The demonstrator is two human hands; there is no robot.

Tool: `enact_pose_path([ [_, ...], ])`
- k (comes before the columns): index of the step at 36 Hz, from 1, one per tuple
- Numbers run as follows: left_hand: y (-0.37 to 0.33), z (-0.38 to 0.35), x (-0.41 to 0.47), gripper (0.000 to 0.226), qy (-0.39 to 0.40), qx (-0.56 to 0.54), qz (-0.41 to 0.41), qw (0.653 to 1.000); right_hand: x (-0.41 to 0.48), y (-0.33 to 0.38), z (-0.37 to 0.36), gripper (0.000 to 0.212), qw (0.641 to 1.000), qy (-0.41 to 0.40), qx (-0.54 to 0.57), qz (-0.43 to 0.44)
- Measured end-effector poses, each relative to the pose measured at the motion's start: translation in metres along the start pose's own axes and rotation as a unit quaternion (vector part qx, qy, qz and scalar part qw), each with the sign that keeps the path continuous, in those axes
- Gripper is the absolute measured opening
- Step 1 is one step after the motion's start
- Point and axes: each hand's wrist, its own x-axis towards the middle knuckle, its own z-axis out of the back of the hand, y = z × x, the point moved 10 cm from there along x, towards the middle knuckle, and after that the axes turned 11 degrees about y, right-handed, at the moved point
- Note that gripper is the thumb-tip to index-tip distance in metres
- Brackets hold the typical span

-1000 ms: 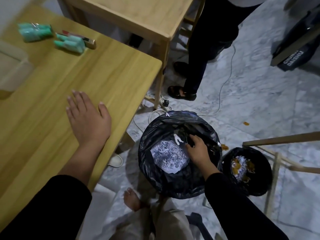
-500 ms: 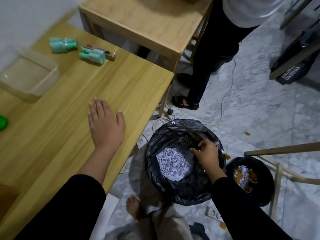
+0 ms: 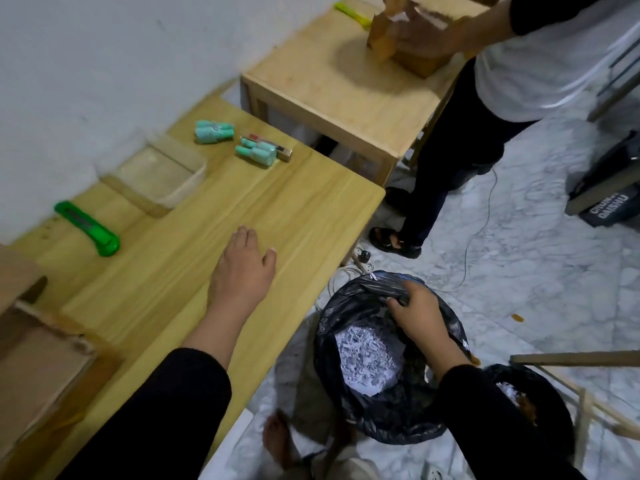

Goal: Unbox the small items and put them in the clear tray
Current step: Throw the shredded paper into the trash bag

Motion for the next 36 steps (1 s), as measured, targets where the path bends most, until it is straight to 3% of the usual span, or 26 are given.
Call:
enact_pose_path([
  [5,0.052,0.075,-0.031,0.057,-0.103,-0.015,0.042,0.994,-0.009,0.133,-0.003,0.043,0.989,0.001,-0.023,0.145],
  [11,0.163,0.154,-0.113,0.051,-0.244,-0.056,0.148,0.957,-0.043,0.295,-0.069,0.043,0.944,0.043,-0.062,0.323],
  [15,0.231,0.163,-0.201,0.044,-0.349,-0.122,0.231,0.9,-0.084,0.37,-0.139,0.043,0.909,0.117,-0.058,0.397],
  [19,0.292,0.121,-0.28,0.047,-0.415,-0.23,0.335,0.814,-0.115,0.402,-0.207,0.046,0.888,0.213,-0.056,0.404],
  [22,0.316,0.07,-0.301,0.057,-0.382,-0.343,0.376,0.771,-0.128,0.405,-0.242,0.048,0.881,0.263,-0.06,0.389],
  [24,0.312,0.046,-0.292,0.061,-0.325,-0.415,0.36,0.77,-0.133,0.403,-0.255,0.049,0.875,0.268,-0.074,0.396],
  [26,0.298,0.037,-0.279,0.059,-0.279,-0.478,0.331,0.764,-0.134,0.397,-0.257,0.052,0.878,0.25,-0.088,0.4],
  [29,0.283,0.047,-0.268,0.058,-0.287,-0.525,0.294,0.746,-0.129,0.392,-0.236,0.052,0.894,0.193,-0.09,0.393],
  [32,0.259,0.068,-0.244,0.059,-0.277,-0.543,0.228,0.759,-0.122,0.387,-0.189,0.05,0.909,0.142,-0.038,0.389],
  [36,0.2,0.098,-0.2,0.06,-0.245,-0.522,0.146,0.804,-0.099,0.36,-0.111,0.048,0.929,0.064,0.043,0.362],
])
